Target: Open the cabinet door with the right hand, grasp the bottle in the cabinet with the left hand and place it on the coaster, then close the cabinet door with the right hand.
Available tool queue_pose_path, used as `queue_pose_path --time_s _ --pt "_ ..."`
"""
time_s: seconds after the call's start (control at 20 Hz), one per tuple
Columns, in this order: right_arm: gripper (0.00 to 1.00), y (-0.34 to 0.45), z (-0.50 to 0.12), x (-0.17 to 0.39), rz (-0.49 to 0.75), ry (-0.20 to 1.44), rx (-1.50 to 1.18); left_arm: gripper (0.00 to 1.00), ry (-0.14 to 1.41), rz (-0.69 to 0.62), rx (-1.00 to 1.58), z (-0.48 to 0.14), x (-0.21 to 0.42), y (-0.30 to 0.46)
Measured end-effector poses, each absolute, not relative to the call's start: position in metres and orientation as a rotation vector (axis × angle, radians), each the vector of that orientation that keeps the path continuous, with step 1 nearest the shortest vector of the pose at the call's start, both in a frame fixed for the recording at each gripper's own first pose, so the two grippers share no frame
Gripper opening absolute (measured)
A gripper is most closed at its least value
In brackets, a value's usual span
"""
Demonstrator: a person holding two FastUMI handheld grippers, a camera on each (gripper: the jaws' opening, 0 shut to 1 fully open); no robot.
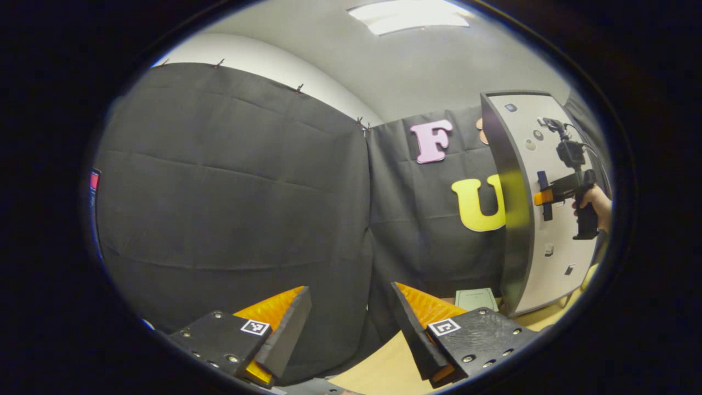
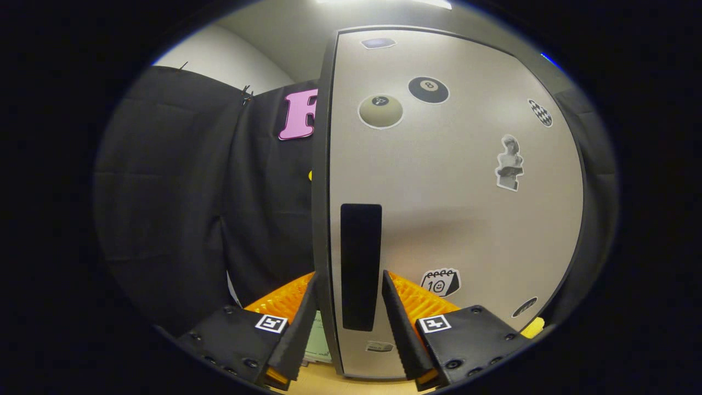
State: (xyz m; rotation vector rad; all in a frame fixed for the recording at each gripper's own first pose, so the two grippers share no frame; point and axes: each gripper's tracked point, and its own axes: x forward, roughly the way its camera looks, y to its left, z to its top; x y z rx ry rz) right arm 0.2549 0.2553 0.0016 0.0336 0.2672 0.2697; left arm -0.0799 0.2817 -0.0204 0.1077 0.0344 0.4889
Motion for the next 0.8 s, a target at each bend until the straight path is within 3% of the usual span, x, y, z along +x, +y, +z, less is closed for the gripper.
queue_pose_path --time_s 0.1,0.15,0.2,0.25,0.3,0.4,0.45,0.5,0.8 --pt "0.53 0.251 -0.001 0.26 0.234 0.289 0.025 0.87 0.031 0.482 0.109 -0.02 -0.08 0.281" --pt "0.37 0.251 -0.002 0.259 0.23 0.297 0.038 0.87 0.032 0.48 0.108 -0.02 -0.081 0.282" --pt "0.37 0.251 -0.002 0.259 0.226 0.305 0.037 0.87 0.033 0.477 0.107 -0.02 -0.082 0.282" --pt "0.3 0.25 -0.001 0.257 0.223 0.308 0.041 0.87 0.036 0.474 0.105 -0.022 -0.082 0.282" --pt "0.31 0.251 -0.003 0.26 0.228 0.315 0.029 0.87 0.038 0.471 0.104 -0.022 -0.082 0.281" --pt "0.2 0.251 -0.003 0.257 0.232 0.327 0.02 0.89 0.038 0.47 0.104 -0.021 -0.083 0.283" --pt "0.22 0.251 -0.002 0.256 0.237 0.327 0.026 0.87 0.036 0.467 0.103 -0.021 -0.084 0.284" --pt "0.14 0.251 -0.004 0.257 0.244 0.328 0.029 0.87 0.033 0.463 0.104 -0.02 -0.084 0.284" --pt "0.14 0.249 -0.001 0.251 0.31 0.338 0.062 0.87 0.022 0.409 0.104 -0.015 -0.078 0.276"
